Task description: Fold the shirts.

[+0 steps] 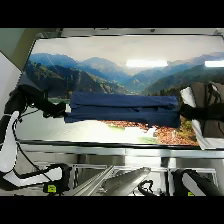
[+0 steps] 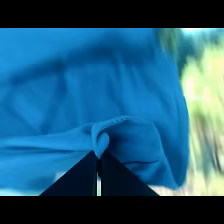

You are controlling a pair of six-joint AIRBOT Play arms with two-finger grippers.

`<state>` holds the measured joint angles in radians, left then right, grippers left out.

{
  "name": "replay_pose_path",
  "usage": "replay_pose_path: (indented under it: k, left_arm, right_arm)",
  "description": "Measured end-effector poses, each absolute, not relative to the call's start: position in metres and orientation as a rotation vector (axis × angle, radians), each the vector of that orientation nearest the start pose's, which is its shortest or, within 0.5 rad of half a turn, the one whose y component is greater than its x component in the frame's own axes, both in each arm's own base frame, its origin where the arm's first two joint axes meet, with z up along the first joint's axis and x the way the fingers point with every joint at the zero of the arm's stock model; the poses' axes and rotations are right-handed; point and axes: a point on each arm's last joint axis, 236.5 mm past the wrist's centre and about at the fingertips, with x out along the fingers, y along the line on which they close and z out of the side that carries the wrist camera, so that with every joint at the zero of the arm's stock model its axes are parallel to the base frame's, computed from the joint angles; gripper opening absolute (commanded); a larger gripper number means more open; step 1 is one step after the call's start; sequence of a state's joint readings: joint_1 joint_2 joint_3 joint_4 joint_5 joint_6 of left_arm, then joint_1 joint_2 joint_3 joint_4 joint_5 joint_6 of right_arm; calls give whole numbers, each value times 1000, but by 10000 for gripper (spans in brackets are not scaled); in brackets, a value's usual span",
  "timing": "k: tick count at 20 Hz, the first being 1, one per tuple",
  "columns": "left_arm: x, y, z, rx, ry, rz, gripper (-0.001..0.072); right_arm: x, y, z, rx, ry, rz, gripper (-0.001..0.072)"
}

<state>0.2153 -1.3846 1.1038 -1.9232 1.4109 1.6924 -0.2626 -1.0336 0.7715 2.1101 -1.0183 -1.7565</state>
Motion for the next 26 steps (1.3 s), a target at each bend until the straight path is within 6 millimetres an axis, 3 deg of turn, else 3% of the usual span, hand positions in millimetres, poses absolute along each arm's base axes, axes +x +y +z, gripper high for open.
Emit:
replay_pose_path:
  k: [2, 5, 9, 13, 14, 15, 16, 17, 20, 23, 26]
  left_arm:
    - [349, -16, -32, -399, 1564, -160, 14]
    - [389, -19, -40, -381, 1531, -170, 13]
    - [424, -24, -65, -372, 1541, -184, 14]
    - [448, -33, -84, -352, 1547, -205, 14]
    - [453, -36, -86, -346, 1544, -210, 14]
    - [458, -38, -87, -342, 1540, -216, 36]
    - [462, -40, -87, -339, 1536, -220, 304]
    - [465, -41, -87, -335, 1531, -223, 711]
    - [470, -43, -74, -327, 1535, -239, 694]
    - [474, -42, -46, -317, 1534, -258, 692]
    - [476, -45, -15, -306, 1530, -271, 692]
  right_arm:
    - [362, 19, -5, 524, 1122, 119, 17]
    - [394, 23, -21, 524, 1131, 131, 17]
    - [413, 29, -54, 534, 1174, 131, 17]
    - [422, 30, -69, 534, 1176, 120, 18]
    - [424, 29, -70, 533, 1174, 117, 34]
    - [425, 28, -71, 530, 1171, 116, 203]
    - [426, 28, -72, 526, 1169, 117, 518]
    - [427, 28, -71, 521, 1167, 119, 701]
    - [425, 27, -61, 517, 1186, 150, 713]
    - [413, 17, -52, 524, 1246, 172, 717]
    - [403, 3, -58, 533, 1300, 164, 717]
